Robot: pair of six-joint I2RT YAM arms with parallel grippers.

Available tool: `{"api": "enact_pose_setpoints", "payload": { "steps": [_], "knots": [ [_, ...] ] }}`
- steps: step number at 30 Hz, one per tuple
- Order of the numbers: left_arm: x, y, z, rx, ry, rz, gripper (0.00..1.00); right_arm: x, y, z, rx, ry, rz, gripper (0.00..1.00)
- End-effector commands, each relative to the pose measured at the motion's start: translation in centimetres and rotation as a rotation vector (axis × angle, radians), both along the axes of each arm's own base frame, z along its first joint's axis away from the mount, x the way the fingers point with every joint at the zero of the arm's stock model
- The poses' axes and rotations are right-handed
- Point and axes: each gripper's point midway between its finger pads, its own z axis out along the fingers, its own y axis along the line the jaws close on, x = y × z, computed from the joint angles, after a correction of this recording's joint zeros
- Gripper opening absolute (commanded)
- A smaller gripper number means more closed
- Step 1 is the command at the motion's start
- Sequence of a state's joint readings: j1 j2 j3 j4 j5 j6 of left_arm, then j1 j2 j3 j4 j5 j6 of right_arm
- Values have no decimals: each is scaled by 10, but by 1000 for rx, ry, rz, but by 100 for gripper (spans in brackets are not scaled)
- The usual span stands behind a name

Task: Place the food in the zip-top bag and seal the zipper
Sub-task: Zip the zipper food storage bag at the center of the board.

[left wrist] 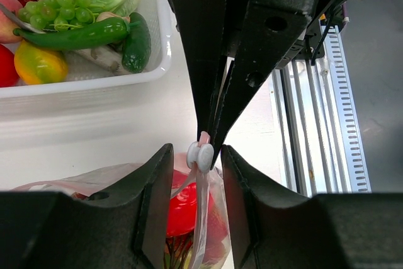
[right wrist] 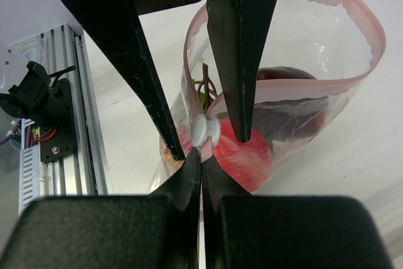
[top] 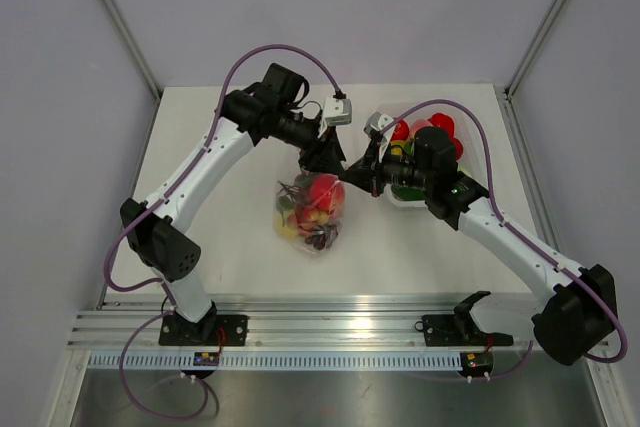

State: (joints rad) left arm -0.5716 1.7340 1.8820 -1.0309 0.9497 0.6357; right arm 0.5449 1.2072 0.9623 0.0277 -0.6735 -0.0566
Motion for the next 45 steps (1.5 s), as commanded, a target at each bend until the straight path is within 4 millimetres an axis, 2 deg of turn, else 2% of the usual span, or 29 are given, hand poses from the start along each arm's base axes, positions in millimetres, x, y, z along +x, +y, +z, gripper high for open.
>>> {"api": "enact_pose_setpoints", "payload": {
  "steps": [1, 4, 11, 14, 15, 16, 24, 25, 28, 29, 31, 32, 33, 34, 39, 45],
  "knots": [
    [-6, 3, 13, -40, -15, -16, 38, 4, 2, 41, 49, -123, -3, 0],
    [-7, 4, 14, -42, -9, -17, 38, 6, 2, 40, 44, -127, -13, 0],
    [-13, 4, 23, -71, 2, -35, 47, 9, 2, 36, 33, -119, -18, 0],
    [-15, 1, 29, -95, 6, -49, 54, 9, 2, 36, 34, -117, -15, 0],
    [-17, -1, 32, -113, 14, -64, 63, 8, 2, 35, 34, -116, -12, 0],
    [-18, -2, 33, -119, 24, -62, 66, 9, 3, 36, 34, -114, -12, 0],
    [-10, -15, 55, -230, -17, -99, 66, 8, 4, 35, 35, -107, -2, 0],
    [-9, -16, 62, -245, -28, -106, 64, 8, 4, 34, 34, -105, -2, 0],
    [-6, -20, 58, -241, 27, -131, 63, 7, 4, 34, 32, -104, 0, 0],
    [-5, -21, 66, -251, 15, -142, 62, 7, 4, 35, 34, -106, 1, 0],
    [-3, -24, 53, -222, 90, -155, 62, 7, 4, 35, 33, -105, 1, 0],
    [-2, -25, 61, -229, 74, -165, 62, 7, 4, 35, 33, -105, 2, 0],
    [-2, -25, 59, -224, 76, -174, 62, 6, 4, 35, 34, -106, 2, 0],
    [-1, -25, 46, -188, 139, -169, 62, 6, 4, 35, 35, -105, 4, 0],
    [-6, -21, 33, -160, 158, -172, 62, 5, 4, 34, 33, -101, 7, 0],
    [-13, -11, 29, -144, 163, -176, 59, 5, 4, 34, 34, -99, 8, 0]
  ]
}}
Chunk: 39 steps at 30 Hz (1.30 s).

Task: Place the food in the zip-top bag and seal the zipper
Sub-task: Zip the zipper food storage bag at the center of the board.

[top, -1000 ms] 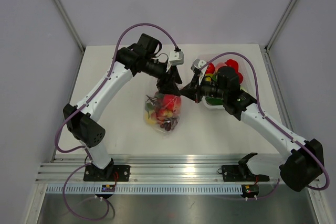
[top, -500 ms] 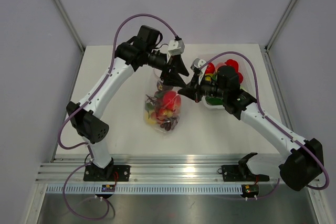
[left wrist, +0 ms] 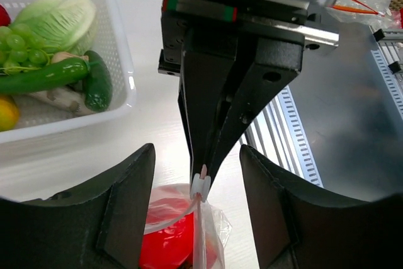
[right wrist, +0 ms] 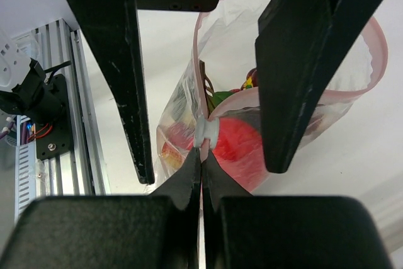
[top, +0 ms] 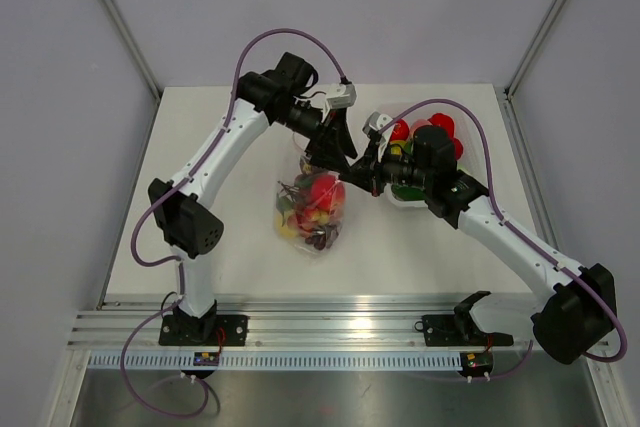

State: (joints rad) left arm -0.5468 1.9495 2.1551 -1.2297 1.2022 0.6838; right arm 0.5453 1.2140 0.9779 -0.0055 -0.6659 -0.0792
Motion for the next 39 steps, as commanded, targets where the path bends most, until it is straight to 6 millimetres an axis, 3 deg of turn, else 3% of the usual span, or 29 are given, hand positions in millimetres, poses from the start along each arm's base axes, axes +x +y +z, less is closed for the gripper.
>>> {"api": "enact_pose_setpoints", "payload": {
  "steps": [1, 7, 25, 33, 39],
  "knots": [
    [-14, 9, 10, -36, -14, -34, 58, 4, 5, 36, 55, -98, 12, 0],
    [-21, 17, 3, -15, 7, -38, 53, 3, 5, 35, 54, -94, 12, 0],
    [-25, 28, 15, -40, 26, -9, 31, 4, 5, 33, 47, -89, 8, 0],
    [-19, 23, 6, -19, 83, 12, 43, 5, 6, 33, 49, -89, 9, 0],
    [-18, 19, 5, -19, 93, 8, 34, 6, 6, 31, 46, -84, 8, 0]
  ]
}}
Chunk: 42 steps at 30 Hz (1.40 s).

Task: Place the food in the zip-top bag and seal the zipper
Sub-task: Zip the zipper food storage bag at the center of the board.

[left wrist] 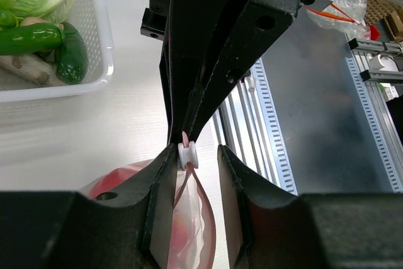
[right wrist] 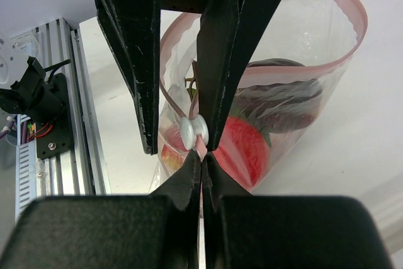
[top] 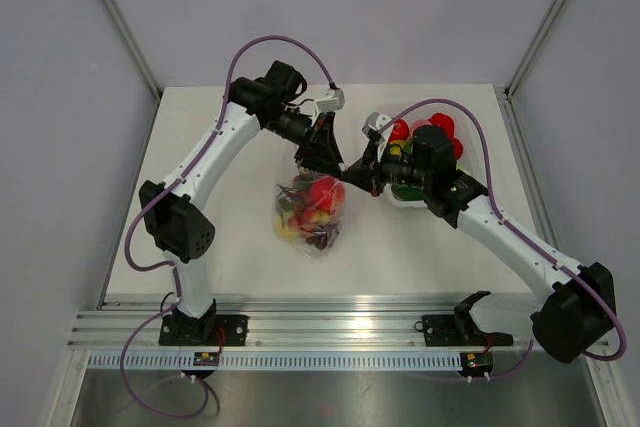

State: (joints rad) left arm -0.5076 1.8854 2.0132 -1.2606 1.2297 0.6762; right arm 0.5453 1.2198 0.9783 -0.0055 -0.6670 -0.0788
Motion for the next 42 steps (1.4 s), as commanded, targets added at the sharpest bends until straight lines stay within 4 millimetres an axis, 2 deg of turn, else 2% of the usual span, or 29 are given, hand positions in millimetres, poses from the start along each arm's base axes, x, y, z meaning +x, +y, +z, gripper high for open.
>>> {"api": "enact_pose_setpoints", "payload": {
  "steps": [1, 4, 8, 12, 13, 15, 21, 28, 32, 34, 39, 42],
  "knots": [
    [-6, -2, 19, -56, -22, -18, 33, 5, 6, 32, 47, -89, 7, 0],
    [-6, -3, 22, -60, -19, -14, 32, 6, 5, 30, 42, -86, 3, 0],
    [-4, -4, 23, -56, -7, -5, 23, 5, 5, 31, 42, -86, 4, 0],
    [-5, -5, 20, -45, 5, -3, 12, 6, 5, 31, 40, -86, 2, 0],
    [-5, -5, 18, -36, 6, 1, 6, 6, 5, 31, 40, -89, 0, 0],
    [-7, -6, 18, -28, 0, 2, 0, 6, 5, 32, 40, -89, -3, 0],
    [-6, -4, 20, 17, -8, 50, 0, 4, -2, 43, 56, -116, -37, 1],
    [-10, -2, 29, 6, -58, 61, 0, 0, 0, 50, 84, -100, -21, 20],
    [-12, -1, 29, 11, -56, 60, 0, -1, 5, 52, 102, -83, -2, 24],
    [-13, -1, 29, 11, -60, 59, 0, -1, 6, 53, 111, -79, 3, 22],
    [-14, -1, 29, 14, -61, 57, 0, 2, 8, 60, 152, -59, -15, 0],
    [-14, 0, 26, 28, -63, 66, 0, 13, 1, 60, 157, -58, -103, 0]
  ]
}}
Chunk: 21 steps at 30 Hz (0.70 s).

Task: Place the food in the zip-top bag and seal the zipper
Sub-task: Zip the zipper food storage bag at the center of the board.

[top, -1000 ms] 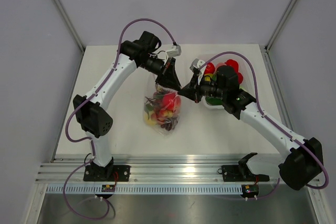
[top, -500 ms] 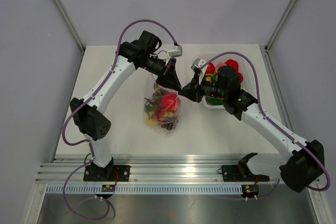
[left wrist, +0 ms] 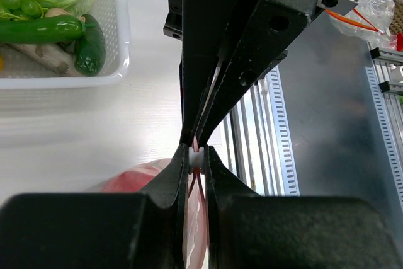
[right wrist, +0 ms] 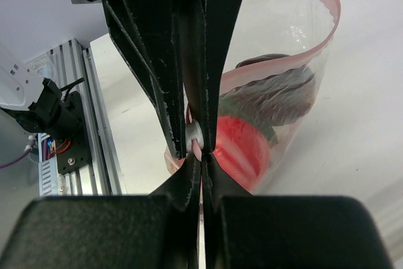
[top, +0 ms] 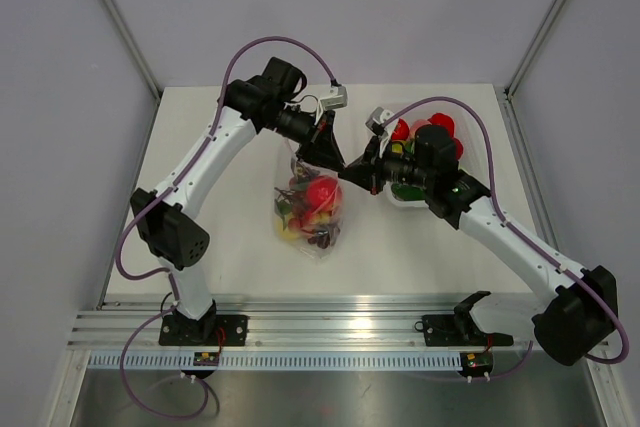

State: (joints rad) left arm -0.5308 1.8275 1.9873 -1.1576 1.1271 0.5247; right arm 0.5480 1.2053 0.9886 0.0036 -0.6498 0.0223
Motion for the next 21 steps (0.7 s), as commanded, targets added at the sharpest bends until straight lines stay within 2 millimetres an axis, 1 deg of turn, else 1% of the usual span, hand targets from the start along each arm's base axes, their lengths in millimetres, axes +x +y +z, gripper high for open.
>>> {"api": "enact_pose_setpoints", "payload": {
  "steps": [1, 2, 3, 4, 5, 7, 13, 14, 15, 17, 21],
  "knots": [
    [-14, 4, 18, -17, -45, -3, 0, 19, -3, 45, 104, -118, -109, 0],
    [-14, 5, 16, -9, -48, 1, 0, 20, -9, 51, 116, -138, -148, 0],
    [-13, 6, 16, 1, -51, 11, 0, 27, -16, 52, 123, -146, -211, 0],
    [-11, 8, 15, 21, -60, 30, 0, 27, -20, 47, 120, -148, -232, 0],
    [-11, 9, 15, 27, -64, 38, 0, 25, -24, 56, 143, -178, -249, 0],
    [-10, 13, 16, 43, -85, 56, 0, 25, -29, 59, 150, -201, -273, 0],
    [-6, 20, 12, 97, -107, 102, 0, 21, -31, 64, 187, -213, -274, 0],
    [-6, 21, 13, 98, -113, 106, 0, 20, -32, 67, 200, -217, -280, 0],
    [-7, 22, 11, 105, -110, 108, 0, 19, -32, 65, 202, -213, -281, 0],
    [-6, 24, 11, 104, -118, 115, 0, 18, -34, 70, 216, -227, -287, 0],
    [-3, 26, 8, 120, -113, 132, 0, 16, -38, 72, 229, -230, -301, 0]
  ]
}}
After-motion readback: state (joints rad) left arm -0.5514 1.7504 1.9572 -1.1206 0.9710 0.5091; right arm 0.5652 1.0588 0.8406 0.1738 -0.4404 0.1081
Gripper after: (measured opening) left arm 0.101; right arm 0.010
